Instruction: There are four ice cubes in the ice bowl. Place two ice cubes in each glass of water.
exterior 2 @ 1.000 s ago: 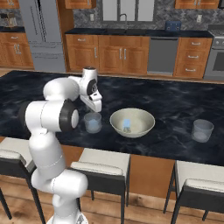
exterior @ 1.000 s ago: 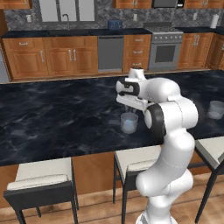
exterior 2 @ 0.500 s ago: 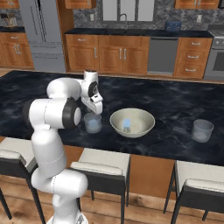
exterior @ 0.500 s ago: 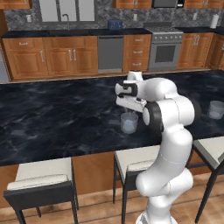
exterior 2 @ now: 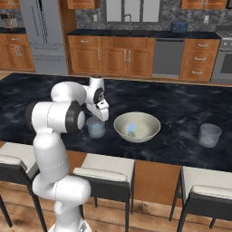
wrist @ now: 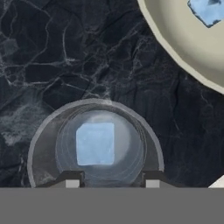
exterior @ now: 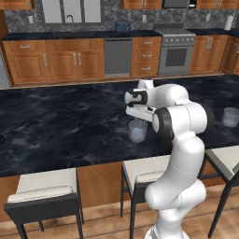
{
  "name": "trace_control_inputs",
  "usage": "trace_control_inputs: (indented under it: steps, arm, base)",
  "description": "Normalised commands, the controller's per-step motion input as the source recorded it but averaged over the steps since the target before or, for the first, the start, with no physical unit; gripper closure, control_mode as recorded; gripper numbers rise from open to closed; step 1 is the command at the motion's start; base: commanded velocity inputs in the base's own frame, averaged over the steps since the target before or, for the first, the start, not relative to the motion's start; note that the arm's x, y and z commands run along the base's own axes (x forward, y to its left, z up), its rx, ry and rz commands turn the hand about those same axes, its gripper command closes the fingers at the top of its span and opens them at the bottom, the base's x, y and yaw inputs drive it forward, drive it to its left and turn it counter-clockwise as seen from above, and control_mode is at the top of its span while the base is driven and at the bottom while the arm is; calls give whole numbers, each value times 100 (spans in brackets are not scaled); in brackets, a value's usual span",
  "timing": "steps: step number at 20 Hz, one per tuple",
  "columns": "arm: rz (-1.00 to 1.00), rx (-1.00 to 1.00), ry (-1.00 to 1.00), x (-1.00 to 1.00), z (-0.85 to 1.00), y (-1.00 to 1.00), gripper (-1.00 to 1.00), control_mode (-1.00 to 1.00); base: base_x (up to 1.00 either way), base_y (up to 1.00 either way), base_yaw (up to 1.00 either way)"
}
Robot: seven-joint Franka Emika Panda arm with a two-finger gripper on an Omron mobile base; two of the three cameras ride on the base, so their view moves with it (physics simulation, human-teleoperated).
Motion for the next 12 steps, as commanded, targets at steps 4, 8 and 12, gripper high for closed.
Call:
trace_control_inputs:
  steps: [4,8,12]
  arm:
    - [0,0,0,4,-9,-1,100,-100]
    - [0,0,0,12,-10,0,100,-100]
    - [0,0,1,15,-8,0,100,-100]
  base:
    - [0,0,0]
    - [0,0,0]
    - [0,0,0]
